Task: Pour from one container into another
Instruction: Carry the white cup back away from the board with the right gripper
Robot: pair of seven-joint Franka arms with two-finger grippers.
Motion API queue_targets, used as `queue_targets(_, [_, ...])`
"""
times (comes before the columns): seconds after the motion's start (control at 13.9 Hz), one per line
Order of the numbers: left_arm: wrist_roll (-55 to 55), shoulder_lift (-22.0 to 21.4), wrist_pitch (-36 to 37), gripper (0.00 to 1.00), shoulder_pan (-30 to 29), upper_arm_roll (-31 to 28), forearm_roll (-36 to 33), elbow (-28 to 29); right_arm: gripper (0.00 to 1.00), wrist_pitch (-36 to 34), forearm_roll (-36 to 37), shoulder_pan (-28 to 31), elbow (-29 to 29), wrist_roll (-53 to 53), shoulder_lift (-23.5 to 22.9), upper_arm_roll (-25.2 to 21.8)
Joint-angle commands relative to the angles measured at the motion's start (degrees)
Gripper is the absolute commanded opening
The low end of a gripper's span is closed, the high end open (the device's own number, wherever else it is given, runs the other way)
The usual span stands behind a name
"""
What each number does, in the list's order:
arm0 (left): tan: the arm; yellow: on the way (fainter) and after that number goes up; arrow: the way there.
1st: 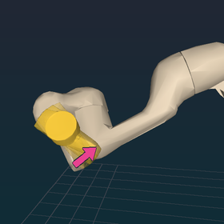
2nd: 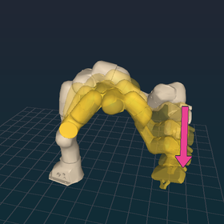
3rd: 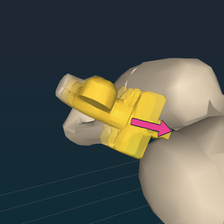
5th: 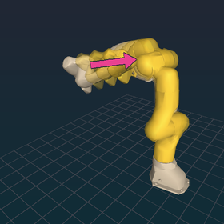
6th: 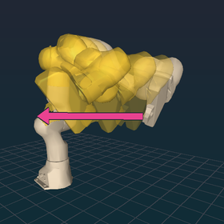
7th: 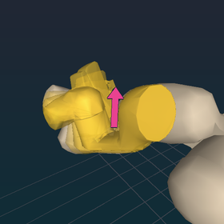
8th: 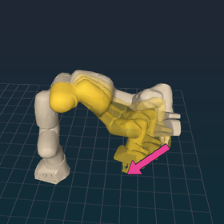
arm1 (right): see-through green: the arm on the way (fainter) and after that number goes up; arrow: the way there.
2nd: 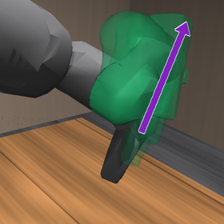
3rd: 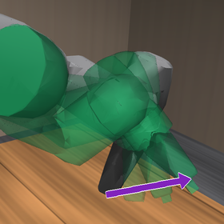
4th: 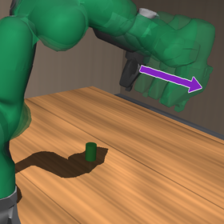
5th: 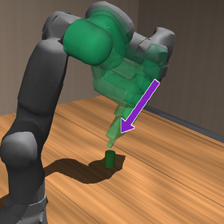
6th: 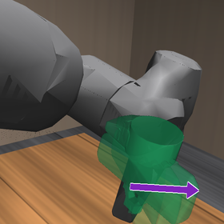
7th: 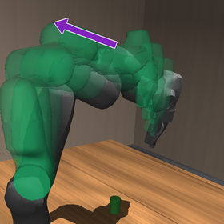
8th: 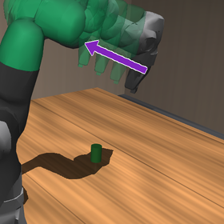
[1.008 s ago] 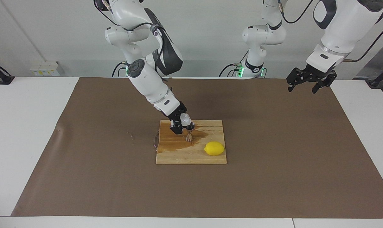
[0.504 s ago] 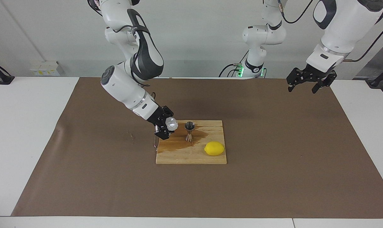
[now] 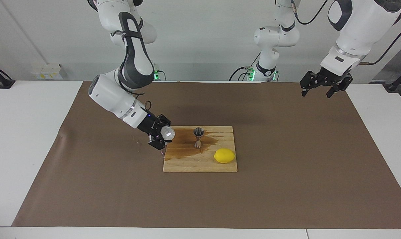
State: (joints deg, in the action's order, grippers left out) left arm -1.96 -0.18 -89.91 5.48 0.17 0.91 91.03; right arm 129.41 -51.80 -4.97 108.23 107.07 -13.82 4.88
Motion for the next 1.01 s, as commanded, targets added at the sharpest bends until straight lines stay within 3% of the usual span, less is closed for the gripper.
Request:
queue_targets(0.0, [-0.06, -1.49, 0.17, 1.00, -0.38, 0.19, -0.91, 1.52, 0.00, -3.97, -5.31, 4.87, 3.04, 8.39, 2.30, 0.57])
queue_targets(0.43, [-0.06, -1.49, 0.17, 1.00, -0.38, 0.19, -0.91, 1.52, 0.00, -10.23, -10.25, 13.22, 7.95, 20.36, 2.04, 0.57])
queue_targets(0.65, [-0.06, -1.49, 0.09, 1.00, -0.38, 0.19, -0.91, 1.52, 0.00, -15.40, -14.98, 16.21, 8.40, 29.74, -3.74, 0.57])
queue_targets(0.94, [-0.06, -1.49, 0.17, 1.00, -0.38, 0.19, -0.91, 1.52, 0.00, -16.55, -16.49, 18.50, 8.58, 37.76, -7.26, 0.57])
